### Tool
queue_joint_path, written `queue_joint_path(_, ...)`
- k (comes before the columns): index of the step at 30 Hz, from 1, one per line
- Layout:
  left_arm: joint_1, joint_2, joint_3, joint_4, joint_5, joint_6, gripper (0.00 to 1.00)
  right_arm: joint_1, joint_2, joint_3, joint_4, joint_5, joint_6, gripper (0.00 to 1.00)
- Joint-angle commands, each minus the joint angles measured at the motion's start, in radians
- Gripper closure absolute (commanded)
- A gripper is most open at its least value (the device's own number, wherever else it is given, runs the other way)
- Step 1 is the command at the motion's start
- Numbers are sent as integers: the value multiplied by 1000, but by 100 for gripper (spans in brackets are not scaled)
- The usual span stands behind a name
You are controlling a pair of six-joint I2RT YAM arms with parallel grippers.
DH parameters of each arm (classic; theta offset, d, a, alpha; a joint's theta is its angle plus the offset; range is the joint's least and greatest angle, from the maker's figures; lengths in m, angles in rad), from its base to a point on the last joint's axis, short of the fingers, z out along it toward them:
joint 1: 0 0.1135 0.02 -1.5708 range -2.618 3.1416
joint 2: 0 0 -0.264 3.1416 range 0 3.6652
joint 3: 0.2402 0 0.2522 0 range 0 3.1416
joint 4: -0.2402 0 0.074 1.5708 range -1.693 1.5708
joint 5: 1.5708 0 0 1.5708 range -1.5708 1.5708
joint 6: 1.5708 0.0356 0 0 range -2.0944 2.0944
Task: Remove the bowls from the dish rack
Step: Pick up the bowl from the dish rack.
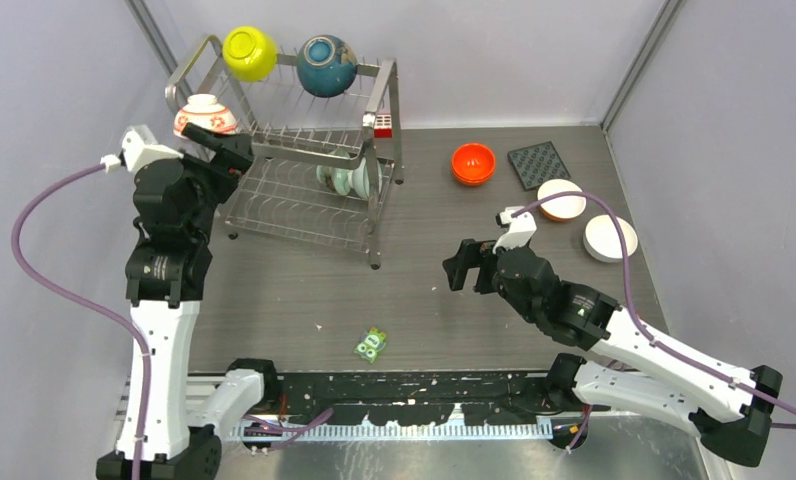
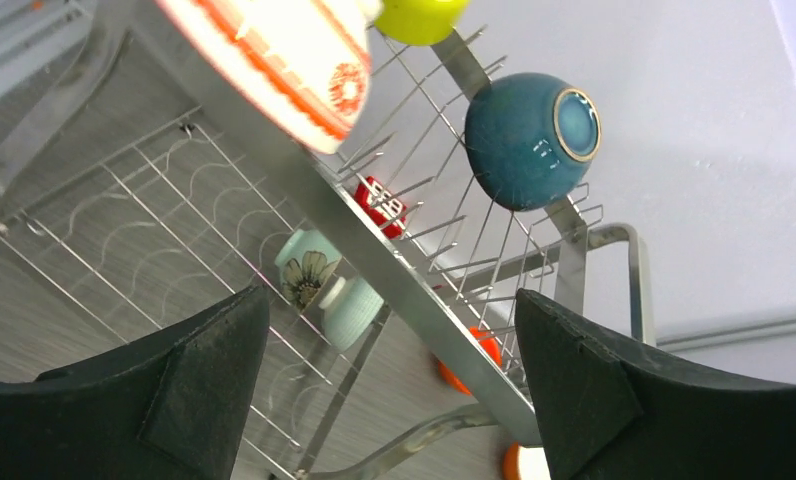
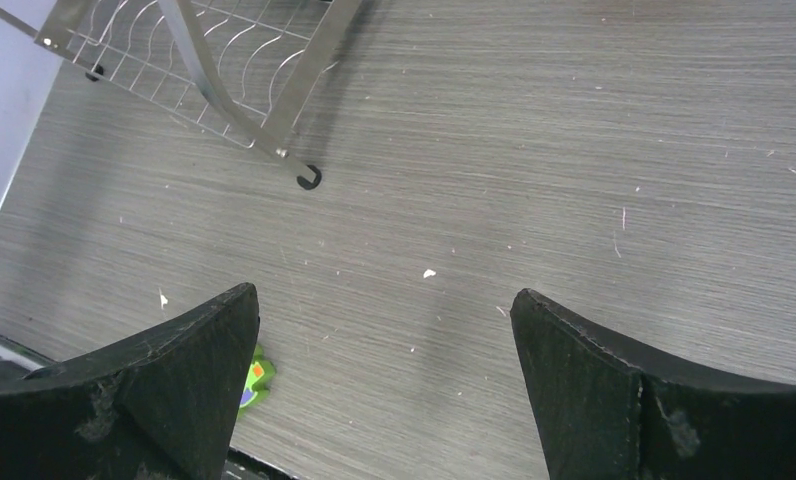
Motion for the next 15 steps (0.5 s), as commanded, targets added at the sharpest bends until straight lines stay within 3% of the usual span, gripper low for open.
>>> queue_joint_path(1,88,-77,-115,164,152,-210,7,0,-43,-12,-17,-25,2,0)
queue_joint_path(5,188,-171,-282,335,173,-376,8,0,-47,-3,-56,-40,-20,0)
queue_joint_path(10,237,-277,-459,489,120,-510,8,-1,-87,-27,-59,-57,-32,0)
queue_joint_path(15,270,-256,-550,656,158,-614,8,-1,-83,-28,-56,-65,-31,0)
